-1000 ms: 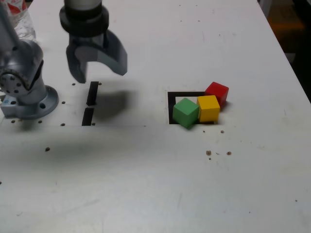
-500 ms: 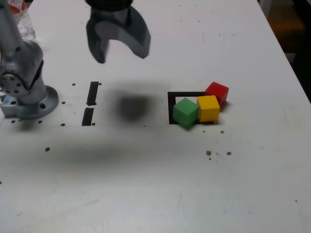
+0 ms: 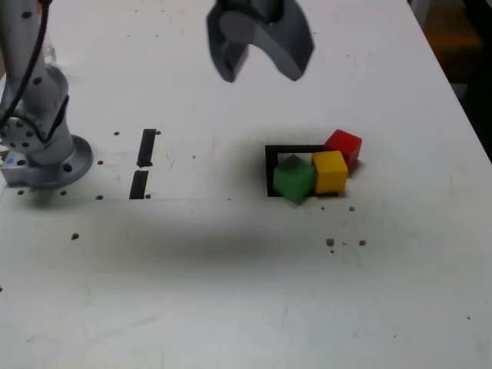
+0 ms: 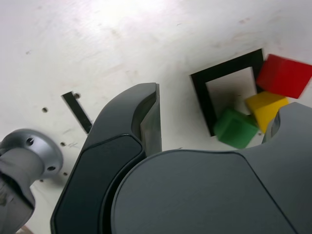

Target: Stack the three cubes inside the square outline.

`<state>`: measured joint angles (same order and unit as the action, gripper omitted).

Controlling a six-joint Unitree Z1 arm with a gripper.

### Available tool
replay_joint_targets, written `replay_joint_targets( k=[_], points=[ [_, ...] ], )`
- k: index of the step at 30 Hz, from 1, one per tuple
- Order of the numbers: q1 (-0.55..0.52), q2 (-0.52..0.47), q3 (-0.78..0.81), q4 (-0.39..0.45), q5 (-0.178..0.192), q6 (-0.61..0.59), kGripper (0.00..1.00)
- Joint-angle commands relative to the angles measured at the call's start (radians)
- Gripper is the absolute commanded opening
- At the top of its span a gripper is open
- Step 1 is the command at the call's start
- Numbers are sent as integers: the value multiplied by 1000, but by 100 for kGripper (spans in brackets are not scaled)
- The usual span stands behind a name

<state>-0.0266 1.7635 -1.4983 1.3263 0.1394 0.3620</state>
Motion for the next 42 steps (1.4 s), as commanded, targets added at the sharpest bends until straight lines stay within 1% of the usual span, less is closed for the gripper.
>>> replay_joint_targets(
  k=[1,7,12,18,27,35,42],
  points=[
    [1,20,-18,-1,-1,17,86],
    [1,69,-67,-4,-2,52,85],
    [-3,153,-132,-12,-13,89,85],
    [-20,214,-181,-15,-2,116,85],
    [-53,333,-266,-11,10,151,85],
    [-74,394,-311,-13,19,155,85],
    [-75,428,-319,-19,21,155,85]
  ],
)
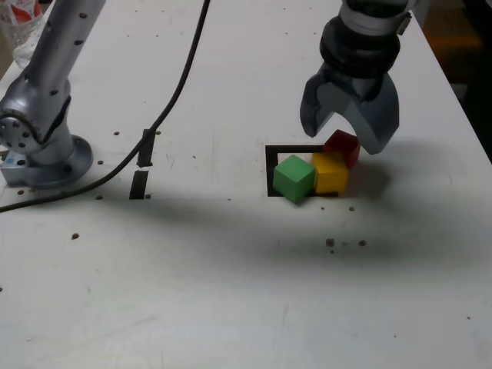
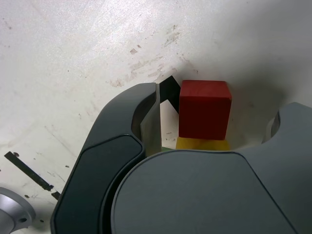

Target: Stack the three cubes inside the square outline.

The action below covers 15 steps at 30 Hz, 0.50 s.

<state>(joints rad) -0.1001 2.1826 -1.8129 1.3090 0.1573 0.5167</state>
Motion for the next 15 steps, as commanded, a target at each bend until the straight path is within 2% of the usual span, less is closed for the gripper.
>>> replay_joint_targets(
  k=[1,11,15],
  points=[
    [-1,13,-5,-3,3,0,85],
    [5,53,-7,-27,5,-3,83],
    [17,62,-9,-29,7,-9,75]
  ],
)
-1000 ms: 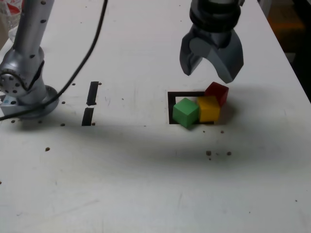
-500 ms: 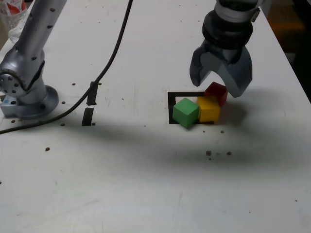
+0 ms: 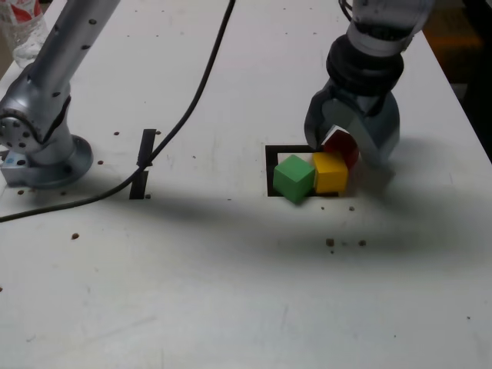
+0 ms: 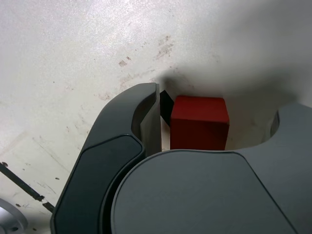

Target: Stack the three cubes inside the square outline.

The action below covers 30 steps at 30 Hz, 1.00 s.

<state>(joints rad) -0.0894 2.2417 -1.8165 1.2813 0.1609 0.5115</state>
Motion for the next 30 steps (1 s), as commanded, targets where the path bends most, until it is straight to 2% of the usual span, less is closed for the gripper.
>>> replay_joint_targets(
  k=[1,4,8,12,20,24,30],
  points=[
    [9,4,-6,-2,3,-5,71],
    [15,6,-6,-13,-1,-9,57],
    [21,7,4,-52,-32,-14,31],
    [22,10,15,-89,-61,-14,16],
    [22,14,36,-121,-68,-14,4],
    [22,3,41,-119,-61,-17,2],
    [22,-83,41,-73,-40,-43,2]
  ],
)
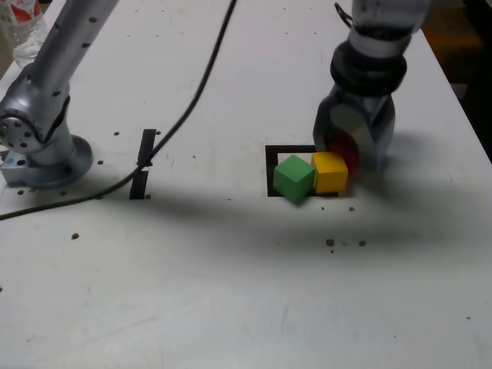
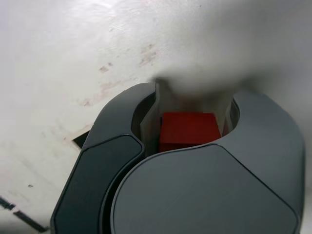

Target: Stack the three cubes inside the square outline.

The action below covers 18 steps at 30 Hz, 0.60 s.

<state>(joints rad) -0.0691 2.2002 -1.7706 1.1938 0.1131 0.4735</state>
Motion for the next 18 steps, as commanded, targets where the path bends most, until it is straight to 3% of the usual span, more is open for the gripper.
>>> replay_joint_targets(
  k=[1,9,18],
  points=[
    [2,-57,-7,27,13,-10,2],
    [27,-192,33,143,73,-93,2],
    [70,-212,179,105,81,-178,2]
  ],
)
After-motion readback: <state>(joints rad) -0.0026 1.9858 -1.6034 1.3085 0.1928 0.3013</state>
